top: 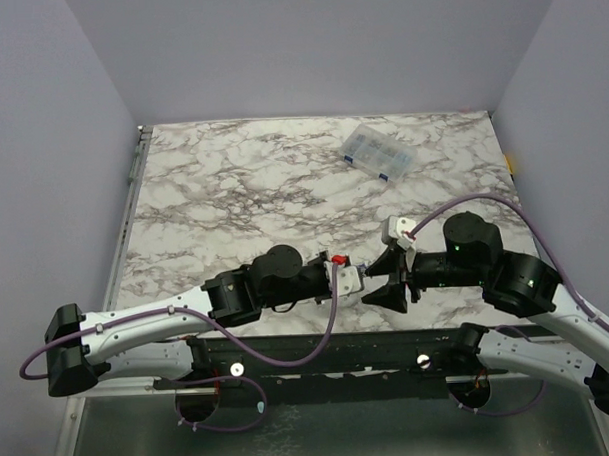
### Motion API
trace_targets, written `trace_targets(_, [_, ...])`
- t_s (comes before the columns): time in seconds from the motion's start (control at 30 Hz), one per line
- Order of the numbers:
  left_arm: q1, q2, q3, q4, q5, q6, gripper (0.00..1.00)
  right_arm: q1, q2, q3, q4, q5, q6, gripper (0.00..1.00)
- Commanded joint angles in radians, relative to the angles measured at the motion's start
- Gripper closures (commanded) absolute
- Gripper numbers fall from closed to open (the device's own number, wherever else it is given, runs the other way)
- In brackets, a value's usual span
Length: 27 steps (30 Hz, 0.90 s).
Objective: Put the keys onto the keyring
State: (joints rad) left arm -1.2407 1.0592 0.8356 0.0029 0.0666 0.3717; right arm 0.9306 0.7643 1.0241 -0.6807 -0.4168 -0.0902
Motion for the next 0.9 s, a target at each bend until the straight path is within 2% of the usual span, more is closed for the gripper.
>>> trace_targets(0.0, [-0.013,-0.055,-0.012,0.13,0.002,-0.023,1.0,-0.006,-0.014,-0.053,0.098,0.036,0.027,0.38])
trace_targets(0.5, [-0.013,-0.05,0.026,0.146,-0.117,0.05,1.0,-0.006,-0.279,-0.426,0.534,0.181,0.012,0.34])
trace_targets(0.87, [-0.013,-0.024,0.037,0.202,-0.157,0.059,1.0,-0.006,-0.308,-0.575,0.866,0.129,0.037,0.34])
